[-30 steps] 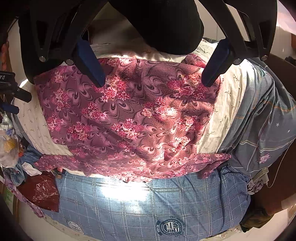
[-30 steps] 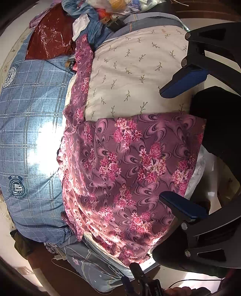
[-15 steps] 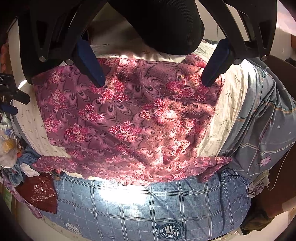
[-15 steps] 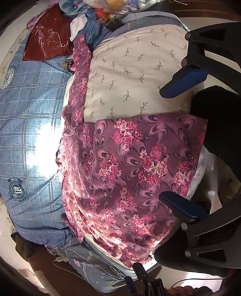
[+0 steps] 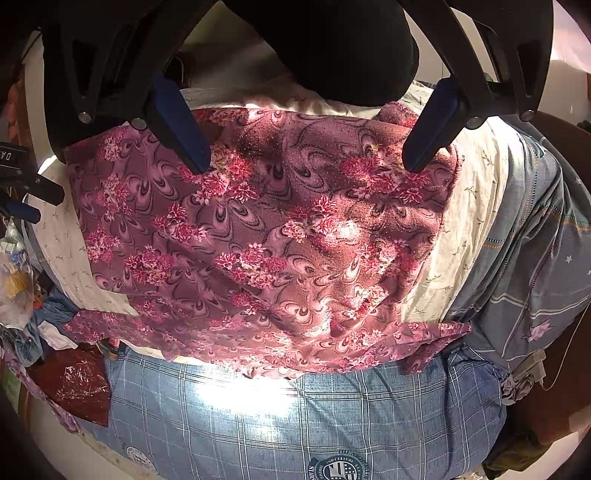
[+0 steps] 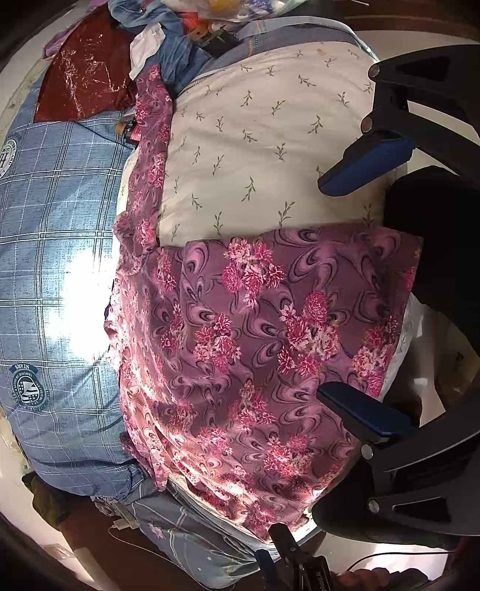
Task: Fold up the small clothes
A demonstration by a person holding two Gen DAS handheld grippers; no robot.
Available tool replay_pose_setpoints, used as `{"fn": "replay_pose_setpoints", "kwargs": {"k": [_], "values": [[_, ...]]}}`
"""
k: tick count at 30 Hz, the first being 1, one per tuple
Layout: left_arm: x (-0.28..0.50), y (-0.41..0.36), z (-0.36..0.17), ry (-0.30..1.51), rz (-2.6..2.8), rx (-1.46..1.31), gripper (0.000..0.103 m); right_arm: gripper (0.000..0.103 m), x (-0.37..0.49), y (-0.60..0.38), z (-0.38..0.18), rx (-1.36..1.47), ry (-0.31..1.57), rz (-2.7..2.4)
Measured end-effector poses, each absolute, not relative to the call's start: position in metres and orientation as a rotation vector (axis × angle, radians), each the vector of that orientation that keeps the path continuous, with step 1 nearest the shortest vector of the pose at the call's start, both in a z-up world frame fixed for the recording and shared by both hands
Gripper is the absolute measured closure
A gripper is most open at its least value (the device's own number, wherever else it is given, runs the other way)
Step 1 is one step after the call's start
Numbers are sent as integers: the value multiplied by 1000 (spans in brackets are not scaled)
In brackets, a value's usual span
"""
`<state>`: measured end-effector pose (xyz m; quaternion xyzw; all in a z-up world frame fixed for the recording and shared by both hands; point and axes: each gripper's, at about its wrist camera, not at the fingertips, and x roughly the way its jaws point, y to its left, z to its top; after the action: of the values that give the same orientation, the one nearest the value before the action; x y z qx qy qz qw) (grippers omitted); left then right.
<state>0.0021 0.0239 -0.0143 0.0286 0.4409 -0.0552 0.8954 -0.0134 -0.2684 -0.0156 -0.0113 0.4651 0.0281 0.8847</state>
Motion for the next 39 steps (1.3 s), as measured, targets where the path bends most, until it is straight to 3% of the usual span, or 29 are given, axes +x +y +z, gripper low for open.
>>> {"fn": "replay_pose_setpoints", "kwargs": {"k": [25,32,39], "values": [[3,30,-17,935,-122,38,0,2,-8,-278,-15,-1,959,44],[33,79,-10,924,33,37,0,2,11,-345,-30,274,995,-45],[72,152,-21,1011,216,-90,0,3,45,-344,-47,372,1016,62]]}}
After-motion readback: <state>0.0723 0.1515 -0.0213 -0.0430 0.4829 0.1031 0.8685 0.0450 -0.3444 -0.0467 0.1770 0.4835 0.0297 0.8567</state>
